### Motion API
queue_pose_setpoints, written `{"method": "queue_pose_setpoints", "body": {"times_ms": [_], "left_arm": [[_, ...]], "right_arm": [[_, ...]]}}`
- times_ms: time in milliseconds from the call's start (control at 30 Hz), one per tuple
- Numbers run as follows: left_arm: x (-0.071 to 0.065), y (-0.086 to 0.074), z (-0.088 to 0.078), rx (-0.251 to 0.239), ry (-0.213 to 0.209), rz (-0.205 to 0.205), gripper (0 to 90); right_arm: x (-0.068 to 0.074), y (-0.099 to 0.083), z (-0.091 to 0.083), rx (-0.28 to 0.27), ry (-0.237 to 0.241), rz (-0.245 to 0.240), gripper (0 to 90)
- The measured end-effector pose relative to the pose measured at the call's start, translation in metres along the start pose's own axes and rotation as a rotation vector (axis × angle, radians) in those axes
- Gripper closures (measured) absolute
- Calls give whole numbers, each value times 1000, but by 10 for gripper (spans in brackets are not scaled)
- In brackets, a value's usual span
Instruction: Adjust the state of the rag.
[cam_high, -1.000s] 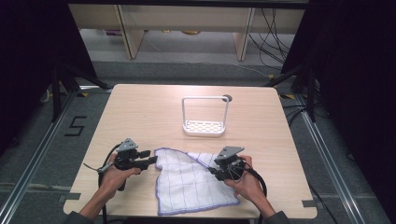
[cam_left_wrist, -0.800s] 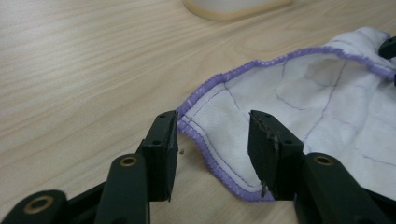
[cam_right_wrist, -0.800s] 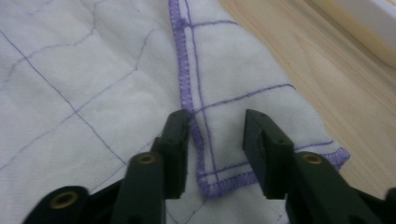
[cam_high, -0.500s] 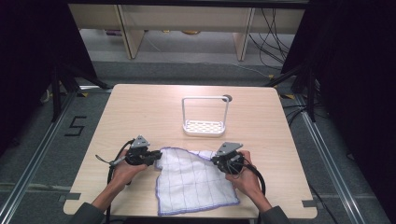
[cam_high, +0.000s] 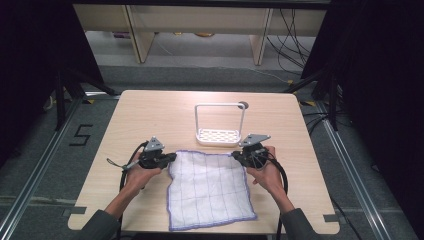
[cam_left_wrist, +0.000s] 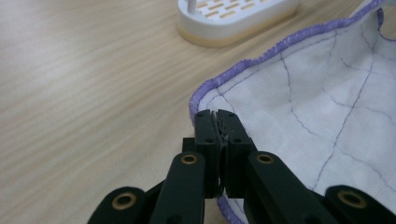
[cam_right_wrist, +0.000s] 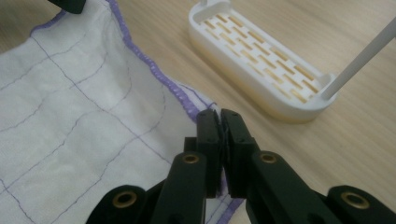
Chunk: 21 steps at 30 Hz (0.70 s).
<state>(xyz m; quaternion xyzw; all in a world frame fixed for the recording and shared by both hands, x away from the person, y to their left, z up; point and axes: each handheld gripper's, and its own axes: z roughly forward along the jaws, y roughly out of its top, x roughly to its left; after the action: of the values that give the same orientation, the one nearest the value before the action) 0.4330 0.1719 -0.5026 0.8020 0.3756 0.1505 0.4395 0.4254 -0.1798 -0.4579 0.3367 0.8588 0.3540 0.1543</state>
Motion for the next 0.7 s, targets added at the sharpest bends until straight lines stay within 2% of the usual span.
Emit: {"method": "queue_pose_setpoints", "body": {"times_ms": [67, 100, 133, 167, 200, 233, 267, 333, 400, 433, 500, 533, 600, 633, 700], "left_arm": [[1, 5, -1, -4, 2, 7, 873], [1, 7, -2, -17, -2, 2, 873], [1, 9, -2, -33, 1, -4, 873], [2, 12, -3, -39, 11, 4, 873], [2, 14, -4, -48, 4, -5, 873], [3, 16, -5, -39, 10, 22, 873], [4, 19, -6, -24, 16, 39, 874], [3, 24, -5, -64, 10, 25, 874], [4, 29, -8, -77, 16, 39, 873], [4, 32, -10, -91, 13, 39, 873], [3, 36, -14, -122, 11, 41, 873], [0, 37, -18, -126, -2, 51, 873], [-8, 37, -25, -125, -19, 79, 873], [-15, 34, -32, -123, -31, 104, 873], [-25, 27, -43, -122, -52, 125, 872]], "right_arm": [[-2, 4, -3, -11, -2, 0, 871], [-4, 6, -4, -22, -5, -9, 872], [-4, 7, -6, -19, -3, 8, 872], [-6, 9, -8, -28, -7, 1, 872], [-8, 10, -10, -49, -12, -5, 873], [-9, 12, -13, -48, -10, 14, 873], [-10, 13, -15, -45, -17, 7, 873], [-12, 16, -20, -37, -17, 14, 873], [-16, 19, -24, -51, -23, -5, 873], [-16, 21, -28, -40, -22, 3, 873], [-18, 23, -31, -58, -22, -15, 873], [-19, 23, -33, -71, -27, -29, 873], [-16, 21, -38, -72, -23, -21, 873], [-14, 18, -41, -66, -14, -30, 873], [-7, 8, -47, -60, 5, -36, 873]]}}
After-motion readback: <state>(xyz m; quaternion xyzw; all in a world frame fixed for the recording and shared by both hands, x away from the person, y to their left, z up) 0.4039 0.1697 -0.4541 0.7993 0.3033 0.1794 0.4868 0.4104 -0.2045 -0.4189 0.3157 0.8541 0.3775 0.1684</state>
